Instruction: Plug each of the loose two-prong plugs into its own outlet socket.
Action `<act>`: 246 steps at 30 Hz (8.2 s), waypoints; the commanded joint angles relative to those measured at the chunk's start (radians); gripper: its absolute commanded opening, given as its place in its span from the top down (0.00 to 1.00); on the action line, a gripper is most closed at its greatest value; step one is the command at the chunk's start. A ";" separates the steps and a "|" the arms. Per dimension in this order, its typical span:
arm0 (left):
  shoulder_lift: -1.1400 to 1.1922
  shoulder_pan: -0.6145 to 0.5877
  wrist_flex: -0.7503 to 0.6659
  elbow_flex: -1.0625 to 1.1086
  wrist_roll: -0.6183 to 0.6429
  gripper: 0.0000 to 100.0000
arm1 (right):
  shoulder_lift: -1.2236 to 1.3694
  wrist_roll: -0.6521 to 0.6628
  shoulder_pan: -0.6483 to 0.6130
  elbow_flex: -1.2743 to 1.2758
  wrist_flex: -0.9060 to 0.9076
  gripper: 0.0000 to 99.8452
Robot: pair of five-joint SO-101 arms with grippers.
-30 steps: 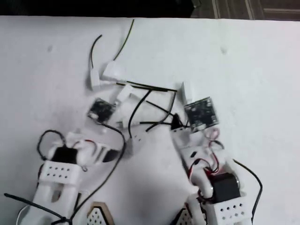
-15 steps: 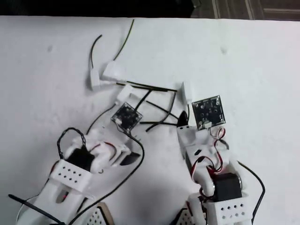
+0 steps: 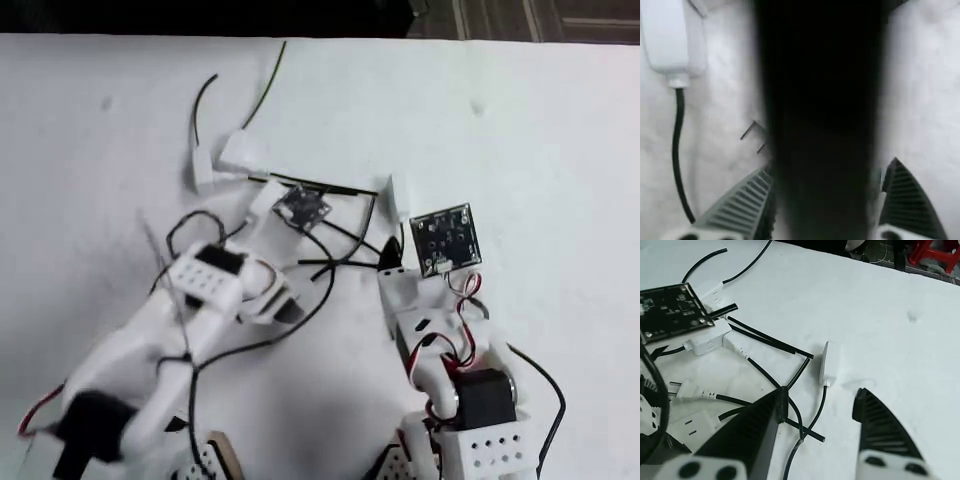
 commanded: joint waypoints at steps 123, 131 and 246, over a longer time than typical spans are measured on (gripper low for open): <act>0.495 -0.125 0.928 -1.120 0.334 0.97 | 0.453 -0.057 0.104 -0.333 0.130 0.79; 0.460 -0.357 0.916 -1.059 0.216 0.98 | 0.553 -0.244 -0.107 -0.350 0.145 0.79; -0.504 -0.662 0.147 0.210 0.152 0.98 | 1.122 -0.293 -0.257 -0.285 0.263 0.83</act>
